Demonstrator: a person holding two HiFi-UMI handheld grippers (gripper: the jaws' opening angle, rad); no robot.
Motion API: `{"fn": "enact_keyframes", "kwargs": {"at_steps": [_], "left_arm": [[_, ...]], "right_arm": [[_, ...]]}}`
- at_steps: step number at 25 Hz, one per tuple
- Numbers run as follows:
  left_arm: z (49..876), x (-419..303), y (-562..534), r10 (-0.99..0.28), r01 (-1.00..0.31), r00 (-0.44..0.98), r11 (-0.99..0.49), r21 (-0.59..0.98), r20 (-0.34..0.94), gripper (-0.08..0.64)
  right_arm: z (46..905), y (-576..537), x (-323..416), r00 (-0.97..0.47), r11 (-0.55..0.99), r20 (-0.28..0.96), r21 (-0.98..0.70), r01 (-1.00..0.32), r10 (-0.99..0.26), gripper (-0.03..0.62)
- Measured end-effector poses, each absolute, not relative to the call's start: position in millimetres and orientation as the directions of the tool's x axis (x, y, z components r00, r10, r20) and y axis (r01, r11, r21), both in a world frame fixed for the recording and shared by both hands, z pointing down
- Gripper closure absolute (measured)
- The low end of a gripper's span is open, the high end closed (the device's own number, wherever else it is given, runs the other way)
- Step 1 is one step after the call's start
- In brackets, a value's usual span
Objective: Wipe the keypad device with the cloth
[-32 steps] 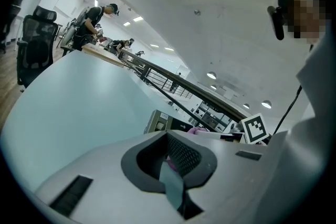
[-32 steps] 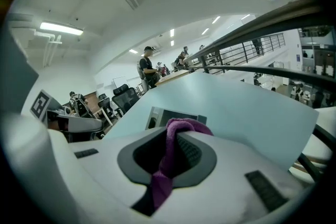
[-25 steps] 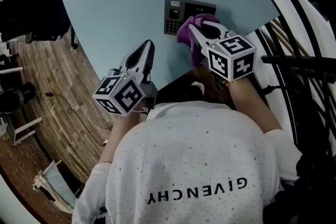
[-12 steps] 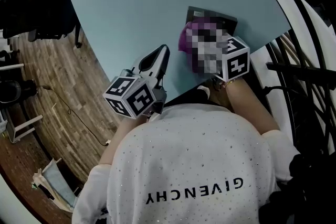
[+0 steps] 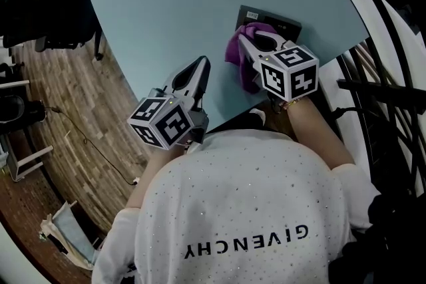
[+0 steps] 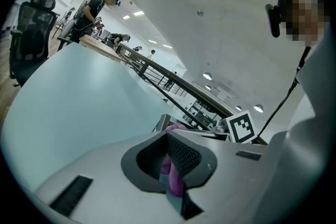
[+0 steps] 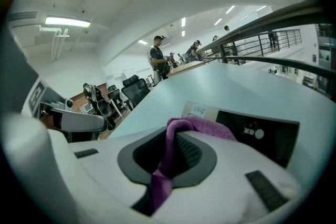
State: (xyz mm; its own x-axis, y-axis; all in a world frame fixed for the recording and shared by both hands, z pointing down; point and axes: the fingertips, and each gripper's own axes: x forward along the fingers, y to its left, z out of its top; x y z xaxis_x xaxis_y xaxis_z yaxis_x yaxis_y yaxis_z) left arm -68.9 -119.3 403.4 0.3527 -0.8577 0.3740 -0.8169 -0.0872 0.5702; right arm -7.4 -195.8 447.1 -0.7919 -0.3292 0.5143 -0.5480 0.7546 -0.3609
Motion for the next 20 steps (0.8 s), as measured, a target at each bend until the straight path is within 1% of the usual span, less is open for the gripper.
{"fn": "enact_keyframes", "kwargs": {"at_steps": [9, 16, 20], "left_arm": [[395.1, -56.3, -121.9, -0.859, -0.815, 0.368, -0.113, 0.568, 0.357, 0.558], [381.6, -38.4, -99.4, -0.866, -0.813, 0.372, -0.13, 0.567, 0.335, 0.558], [376.3, -41.9, -95.5, -0.869, -0.812, 0.368, -0.128, 0.57, 0.33, 0.558]], "right_arm": [[449.5, -199.0, 15.3, -0.775, 0.723, 0.522, -0.373, -0.582, -0.355, 0.566], [444.5, -183.3, 45.1, -0.768, 0.683, 0.516, -0.404, -0.608, -0.379, 0.566], [440.8, -185.8, 51.1, -0.762, 0.658, 0.513, -0.421, -0.624, -0.395, 0.566]]}}
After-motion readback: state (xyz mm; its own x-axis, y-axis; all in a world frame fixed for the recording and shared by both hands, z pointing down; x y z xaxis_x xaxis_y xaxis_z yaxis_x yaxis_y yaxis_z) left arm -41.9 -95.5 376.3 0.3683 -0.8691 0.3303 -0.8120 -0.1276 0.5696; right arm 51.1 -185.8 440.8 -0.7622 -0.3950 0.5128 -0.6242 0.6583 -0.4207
